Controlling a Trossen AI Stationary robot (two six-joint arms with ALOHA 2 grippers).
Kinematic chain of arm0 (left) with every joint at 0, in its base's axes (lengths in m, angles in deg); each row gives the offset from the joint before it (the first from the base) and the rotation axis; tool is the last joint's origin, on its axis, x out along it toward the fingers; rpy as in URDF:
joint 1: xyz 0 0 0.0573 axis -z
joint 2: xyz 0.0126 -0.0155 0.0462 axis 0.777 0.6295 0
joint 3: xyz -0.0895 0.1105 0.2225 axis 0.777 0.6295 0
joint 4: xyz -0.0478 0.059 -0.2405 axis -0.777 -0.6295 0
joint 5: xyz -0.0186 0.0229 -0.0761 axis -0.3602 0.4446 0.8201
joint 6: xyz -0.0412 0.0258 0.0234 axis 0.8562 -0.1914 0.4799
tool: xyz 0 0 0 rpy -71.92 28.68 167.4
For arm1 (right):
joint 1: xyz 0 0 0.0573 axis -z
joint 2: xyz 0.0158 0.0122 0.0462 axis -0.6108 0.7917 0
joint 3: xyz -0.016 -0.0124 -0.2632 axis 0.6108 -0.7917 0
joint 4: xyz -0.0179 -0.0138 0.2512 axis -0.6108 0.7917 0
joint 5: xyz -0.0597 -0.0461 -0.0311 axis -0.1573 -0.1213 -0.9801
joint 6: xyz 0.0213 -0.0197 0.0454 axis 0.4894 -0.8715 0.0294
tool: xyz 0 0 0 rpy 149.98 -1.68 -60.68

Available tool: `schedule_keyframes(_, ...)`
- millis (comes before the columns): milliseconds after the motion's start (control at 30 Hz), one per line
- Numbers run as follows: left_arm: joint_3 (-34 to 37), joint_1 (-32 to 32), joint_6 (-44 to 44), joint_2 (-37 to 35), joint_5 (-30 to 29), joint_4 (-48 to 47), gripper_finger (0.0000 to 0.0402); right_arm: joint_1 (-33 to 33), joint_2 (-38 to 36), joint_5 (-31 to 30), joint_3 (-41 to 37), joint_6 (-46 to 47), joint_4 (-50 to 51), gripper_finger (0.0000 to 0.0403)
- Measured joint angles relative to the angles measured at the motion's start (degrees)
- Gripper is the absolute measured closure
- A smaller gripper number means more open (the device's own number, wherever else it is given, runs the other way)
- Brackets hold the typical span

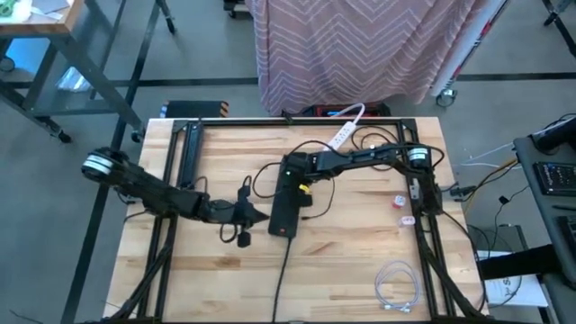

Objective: Insert USB
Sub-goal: Move the bottom black outlet extension to the top center of the table, then insert the violet charger cable into the red charger adapter

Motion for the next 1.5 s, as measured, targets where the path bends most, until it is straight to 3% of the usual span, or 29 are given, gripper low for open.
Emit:
schedule_keyframes(267, -7.4, -2.1, 0.0, 12.5, -1.1, 1.2, 0.0402, -3.8, -4.0, -2.5, -0.6, 4.5, 3.4, 0.0403)
schedule_keyframes(600, -14.3, -3.4, 0.0, 21.5, 1.3, -2.9, 0.0402, -18.0, -13.2, -5.4, -4.1, 14.8, 5.4, 0.0403)
schedule_keyframes(767, -14.0, -3.4, 0.0, 19.6, 1.5, -4.7, 0.0402, -27.8, -18.2, -8.6, -11.6, 24.6, -2.0, 0.0403)
schedule_keyframes(900, -13.5, -3.3, -0.2, 17.9, 1.6, -5.6, 0.0402, -36.3, -20.3, -15.6, -21.2, 30.8, -19.7, 0.0403)
schedule_keyframes(1000, -13.3, -3.3, -0.3, 17.0, 1.6, -5.7, 0.0402, -41.0, -19.0, -17.6, -27.6, 32.8, -36.4, 0.0403)
schedule_keyframes(1100, -13.3, -3.3, -0.5, 16.3, 1.6, -6.1, 0.0402, -43.8, -16.0, -24.9, -30.7, 35.0, -44.7, 0.0403)
schedule_keyframes(1200, -13.4, -3.4, -1.2, 15.7, 1.6, -5.9, 0.0402, -44.8, -13.9, -34.0, -31.5, 38.7, -45.6, 0.0403)
schedule_keyframes(1400, -14.0, -3.8, -3.8, 12.8, 1.6, -8.0, 0.0402, -44.0, -13.1, -38.9, -30.0, 46.6, -45.1, 0.0403)
schedule_keyframes(1500, -15.7, -4.7, -6.9, 9.0, 2.1, -11.1, 0.0402, -42.4, -16.3, -39.6, -30.2, 51.9, -38.3, 0.0403)
